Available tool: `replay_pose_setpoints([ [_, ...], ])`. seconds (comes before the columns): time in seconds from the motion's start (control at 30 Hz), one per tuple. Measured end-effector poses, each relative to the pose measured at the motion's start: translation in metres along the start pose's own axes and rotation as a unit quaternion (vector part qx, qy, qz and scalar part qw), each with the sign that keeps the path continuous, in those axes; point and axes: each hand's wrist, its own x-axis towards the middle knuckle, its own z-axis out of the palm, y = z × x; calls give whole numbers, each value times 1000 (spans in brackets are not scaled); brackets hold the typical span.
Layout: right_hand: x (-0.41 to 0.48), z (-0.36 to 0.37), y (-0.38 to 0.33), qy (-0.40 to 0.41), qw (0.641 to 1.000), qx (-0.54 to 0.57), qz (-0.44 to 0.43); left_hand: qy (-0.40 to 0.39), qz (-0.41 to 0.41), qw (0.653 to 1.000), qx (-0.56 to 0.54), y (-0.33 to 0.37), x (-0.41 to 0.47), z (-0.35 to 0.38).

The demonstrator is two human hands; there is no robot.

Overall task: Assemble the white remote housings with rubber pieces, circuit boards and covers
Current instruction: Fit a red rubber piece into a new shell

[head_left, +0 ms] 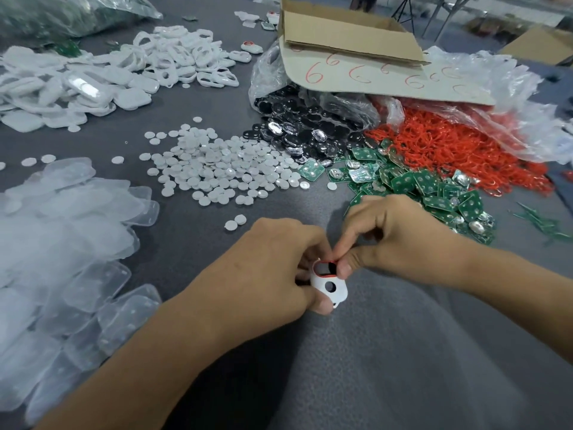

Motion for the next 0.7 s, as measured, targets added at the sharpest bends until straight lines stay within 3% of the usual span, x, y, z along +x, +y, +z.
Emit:
replay_pose_setpoints([
  [0.1, -12, 13, 5, 54, 997, 30, -38, -4, -10, 999, -49, -1, 0, -1],
  [0.23, -19, 22, 10, 76, 989, 127, -8, -7, -20, 998, -60, -2, 0, -2],
  [0.33, -13, 15, 9, 50, 984, 171, 15, -10, -13, 999, -52, -1, 0, -2],
  [0.7, 20, -4, -4, -110, 985, 106, 81, -2, 6, 999, 47, 3, 2, -3],
])
